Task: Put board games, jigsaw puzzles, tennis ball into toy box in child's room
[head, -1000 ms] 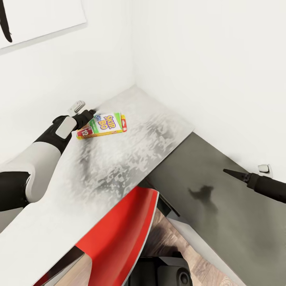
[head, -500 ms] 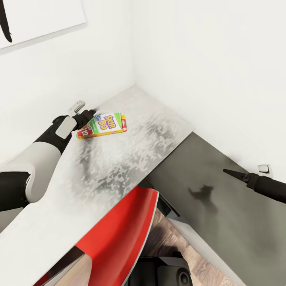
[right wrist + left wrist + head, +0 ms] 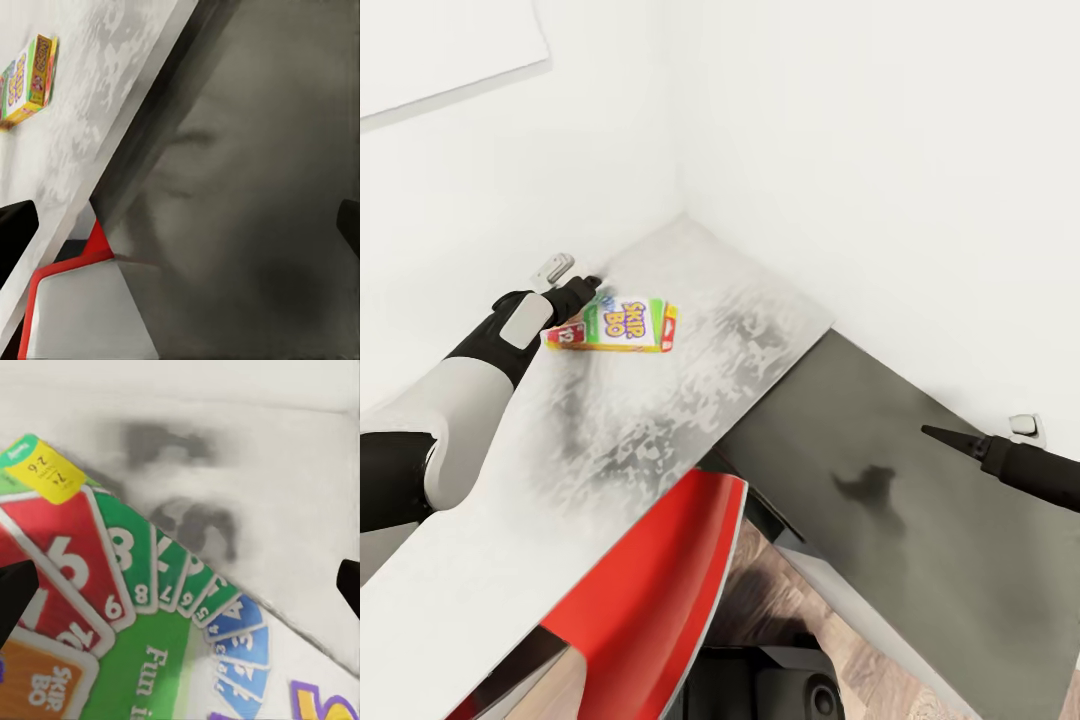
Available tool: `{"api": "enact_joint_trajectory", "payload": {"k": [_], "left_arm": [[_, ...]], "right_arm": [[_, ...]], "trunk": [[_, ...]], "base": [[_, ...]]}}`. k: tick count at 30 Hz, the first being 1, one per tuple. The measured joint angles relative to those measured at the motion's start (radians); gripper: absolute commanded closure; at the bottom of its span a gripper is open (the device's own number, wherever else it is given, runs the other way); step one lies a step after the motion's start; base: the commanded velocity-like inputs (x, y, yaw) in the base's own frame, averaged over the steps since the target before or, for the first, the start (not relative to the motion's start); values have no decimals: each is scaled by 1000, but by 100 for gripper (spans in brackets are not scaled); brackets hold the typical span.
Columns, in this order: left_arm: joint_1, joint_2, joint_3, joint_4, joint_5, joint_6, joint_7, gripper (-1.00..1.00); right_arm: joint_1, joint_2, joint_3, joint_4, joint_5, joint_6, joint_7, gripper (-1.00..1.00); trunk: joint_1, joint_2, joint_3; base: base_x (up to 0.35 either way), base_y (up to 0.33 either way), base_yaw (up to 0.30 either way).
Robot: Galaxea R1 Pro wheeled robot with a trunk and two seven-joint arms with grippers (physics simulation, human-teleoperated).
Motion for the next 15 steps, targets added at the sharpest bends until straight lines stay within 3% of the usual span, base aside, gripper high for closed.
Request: {"api": "enact_joint_trajectory", "payload": {"k": [7,15], "left_arm": [[0,0,0,-1,-1,1,1,-100],[4,6,2,-5,9,0,-5,-100]], "right_arm": [[0,0,0,0,0,0,0,-100],[0,1,0,0,0,0,0,-100]], "trunk": [[0,0,0],[0,0,0]], "base": [[0,0,-187],[0,0,-57]]}}
